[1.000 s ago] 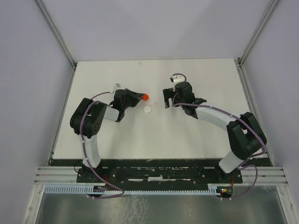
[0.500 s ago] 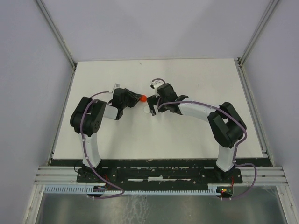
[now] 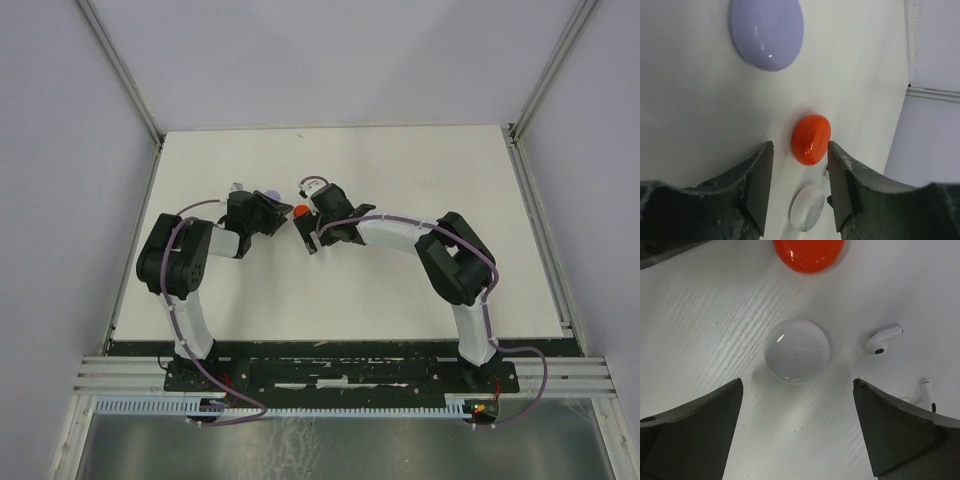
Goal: Insert the wireless bluetooth earbuds into the charging case
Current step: Place the charging case at the center of the board, then pick up the charging case at the center of the board.
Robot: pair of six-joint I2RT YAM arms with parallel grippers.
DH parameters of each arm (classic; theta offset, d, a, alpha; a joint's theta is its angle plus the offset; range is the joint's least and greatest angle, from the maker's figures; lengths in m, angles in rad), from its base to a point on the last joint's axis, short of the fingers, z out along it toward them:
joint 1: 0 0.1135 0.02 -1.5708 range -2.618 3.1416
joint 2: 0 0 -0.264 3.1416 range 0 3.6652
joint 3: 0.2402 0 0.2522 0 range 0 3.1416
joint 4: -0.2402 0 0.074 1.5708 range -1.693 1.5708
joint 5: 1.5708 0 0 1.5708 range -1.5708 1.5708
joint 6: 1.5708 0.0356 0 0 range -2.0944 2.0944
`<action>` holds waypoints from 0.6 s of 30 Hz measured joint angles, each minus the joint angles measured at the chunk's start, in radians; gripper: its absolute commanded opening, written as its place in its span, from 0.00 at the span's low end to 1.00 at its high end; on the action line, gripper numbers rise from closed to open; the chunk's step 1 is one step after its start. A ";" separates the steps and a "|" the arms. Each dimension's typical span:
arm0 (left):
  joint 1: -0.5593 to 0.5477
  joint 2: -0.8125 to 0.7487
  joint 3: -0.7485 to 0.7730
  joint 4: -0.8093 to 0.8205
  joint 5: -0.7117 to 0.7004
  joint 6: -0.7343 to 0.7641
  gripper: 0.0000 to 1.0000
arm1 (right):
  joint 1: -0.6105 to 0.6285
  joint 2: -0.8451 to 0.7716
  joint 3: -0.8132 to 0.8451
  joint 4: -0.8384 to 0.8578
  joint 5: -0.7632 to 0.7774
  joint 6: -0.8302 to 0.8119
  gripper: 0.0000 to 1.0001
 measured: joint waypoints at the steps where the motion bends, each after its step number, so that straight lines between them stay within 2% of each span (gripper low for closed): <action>1: 0.006 -0.012 -0.012 -0.004 0.000 0.001 0.54 | 0.001 0.007 0.004 -0.003 0.003 0.000 1.00; 12: 0.082 -0.214 -0.229 0.042 0.026 0.008 0.45 | 0.017 0.076 0.076 -0.038 0.047 -0.003 0.94; 18: 0.089 -0.248 -0.252 0.068 0.047 0.008 0.42 | 0.031 0.095 0.105 -0.056 0.075 -0.003 0.87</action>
